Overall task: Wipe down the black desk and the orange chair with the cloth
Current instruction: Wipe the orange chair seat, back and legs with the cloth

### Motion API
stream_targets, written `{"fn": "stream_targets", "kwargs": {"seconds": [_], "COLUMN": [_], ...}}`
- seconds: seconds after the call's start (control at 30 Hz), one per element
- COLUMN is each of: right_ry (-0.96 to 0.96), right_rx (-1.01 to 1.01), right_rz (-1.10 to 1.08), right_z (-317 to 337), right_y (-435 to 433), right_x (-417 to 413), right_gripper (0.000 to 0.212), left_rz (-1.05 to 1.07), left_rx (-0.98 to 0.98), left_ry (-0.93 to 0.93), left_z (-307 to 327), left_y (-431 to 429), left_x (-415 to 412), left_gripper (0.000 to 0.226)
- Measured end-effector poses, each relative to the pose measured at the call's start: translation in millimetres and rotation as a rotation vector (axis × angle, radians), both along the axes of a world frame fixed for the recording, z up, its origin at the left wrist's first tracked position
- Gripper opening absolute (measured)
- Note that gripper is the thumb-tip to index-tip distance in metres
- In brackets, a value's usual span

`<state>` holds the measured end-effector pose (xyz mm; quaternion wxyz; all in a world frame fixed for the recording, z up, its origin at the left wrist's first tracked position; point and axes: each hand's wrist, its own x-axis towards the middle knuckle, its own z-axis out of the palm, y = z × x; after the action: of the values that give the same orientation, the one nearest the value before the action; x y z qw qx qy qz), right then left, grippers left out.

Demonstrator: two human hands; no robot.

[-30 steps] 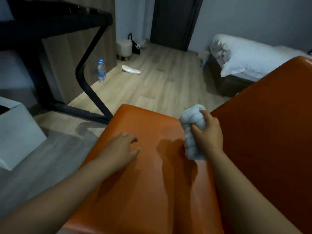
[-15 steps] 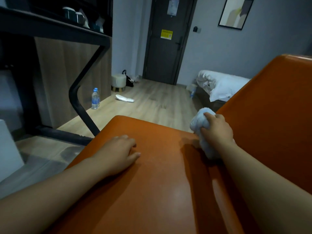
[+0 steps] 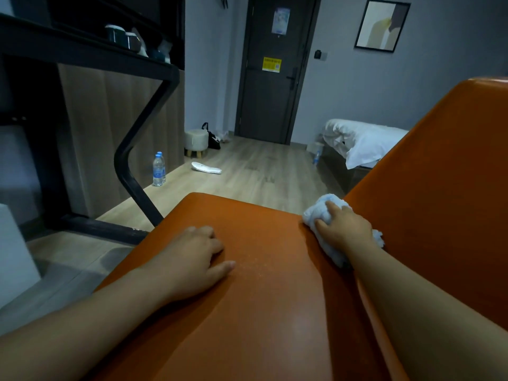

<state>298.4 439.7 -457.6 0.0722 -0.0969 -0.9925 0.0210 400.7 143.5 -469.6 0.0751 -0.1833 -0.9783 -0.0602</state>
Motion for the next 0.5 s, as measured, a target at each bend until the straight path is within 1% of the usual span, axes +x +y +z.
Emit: {"fn": "stream_targets", "kwargs": {"seconds": [0.07,0.2,0.3,0.33,0.43,0.5], "right_ry": [0.005,0.072,0.005,0.02,0.165,0.189], "right_rx": [0.004,-0.01,-0.036,-0.049,-0.139,-0.145], "right_rz": [0.002,0.036,0.095,0.11,0.166,0.2], "right_z": [0,-3,-4,-5,-12,-15], "right_y": [-5,-19,-37,-44,-62,-76], "right_x": [-4,-8,-18,-20,-18,-19], "right_gripper": [0.052,0.047,0.044,0.046,0.053,0.054], "left_rz": [-0.006,-0.019,-0.04,-0.051,-0.086,-0.103], "left_rx": [0.002,0.034,0.042,0.052,0.12,0.148], "left_ry": [0.006,0.004,0.001,-0.006,-0.029,0.001], "left_z": [0,0,-1,-1,1,1], "left_y": [-1,-5,-7,-9,-20,-29], "left_x": [-1,-5,-5,-5,-3,0], "left_gripper": [0.051,0.05,0.05,0.049,0.044,0.042]}}
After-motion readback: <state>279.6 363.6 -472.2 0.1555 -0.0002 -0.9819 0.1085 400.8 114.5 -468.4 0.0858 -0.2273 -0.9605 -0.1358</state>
